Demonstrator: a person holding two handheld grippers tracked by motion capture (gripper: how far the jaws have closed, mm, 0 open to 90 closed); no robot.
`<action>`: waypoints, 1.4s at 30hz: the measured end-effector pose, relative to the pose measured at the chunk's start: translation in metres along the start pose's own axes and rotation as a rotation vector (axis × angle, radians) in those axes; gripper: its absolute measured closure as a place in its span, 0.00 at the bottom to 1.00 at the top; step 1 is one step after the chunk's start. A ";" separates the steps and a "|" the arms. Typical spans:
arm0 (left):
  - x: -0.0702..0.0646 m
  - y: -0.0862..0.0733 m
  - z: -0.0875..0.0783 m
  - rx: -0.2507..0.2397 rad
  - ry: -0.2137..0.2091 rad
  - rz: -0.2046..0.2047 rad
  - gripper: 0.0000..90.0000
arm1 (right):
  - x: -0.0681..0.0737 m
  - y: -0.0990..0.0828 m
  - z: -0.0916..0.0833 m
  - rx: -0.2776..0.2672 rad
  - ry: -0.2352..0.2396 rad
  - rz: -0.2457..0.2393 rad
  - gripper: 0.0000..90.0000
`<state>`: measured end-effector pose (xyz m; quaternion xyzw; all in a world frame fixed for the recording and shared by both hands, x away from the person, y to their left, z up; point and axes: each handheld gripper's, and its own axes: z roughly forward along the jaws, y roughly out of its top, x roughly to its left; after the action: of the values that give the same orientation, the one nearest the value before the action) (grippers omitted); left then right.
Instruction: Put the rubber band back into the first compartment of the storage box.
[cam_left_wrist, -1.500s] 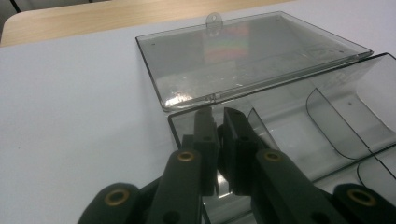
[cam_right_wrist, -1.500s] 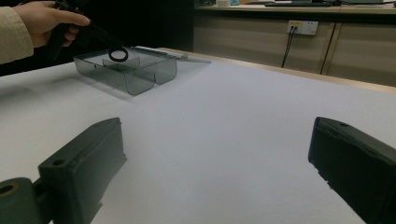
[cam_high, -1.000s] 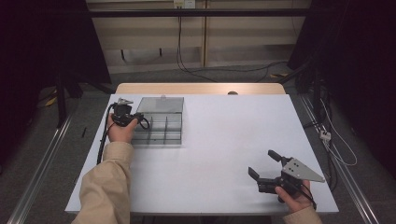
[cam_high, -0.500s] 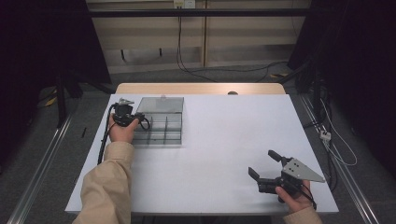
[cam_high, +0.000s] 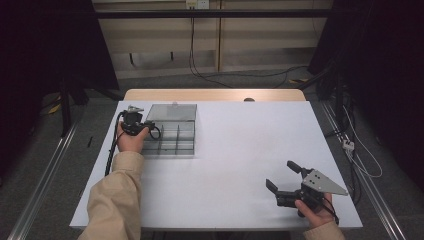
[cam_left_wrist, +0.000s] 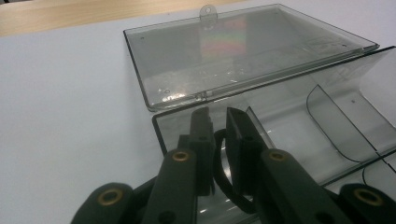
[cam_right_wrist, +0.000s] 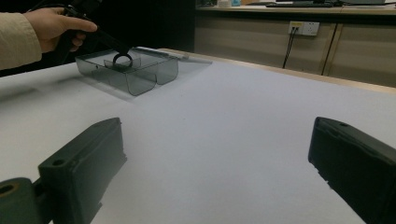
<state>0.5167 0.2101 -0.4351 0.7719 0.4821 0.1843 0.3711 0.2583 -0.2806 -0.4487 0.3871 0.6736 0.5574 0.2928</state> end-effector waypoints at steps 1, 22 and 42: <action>0.000 0.000 0.000 0.004 -0.002 -0.002 0.91 | 0.000 0.000 0.000 0.000 -0.001 -0.001 0.04; 0.000 0.002 -0.001 0.003 0.001 0.000 0.85 | 0.000 0.000 0.000 0.001 0.000 0.000 0.04; -0.014 0.006 -0.013 0.005 -0.055 -0.007 0.38 | 0.000 0.000 0.000 0.006 -0.002 -0.002 0.04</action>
<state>0.5054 0.2013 -0.4209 0.7760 0.4747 0.1606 0.3831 0.2582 -0.2802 -0.4491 0.3877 0.6753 0.5549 0.2929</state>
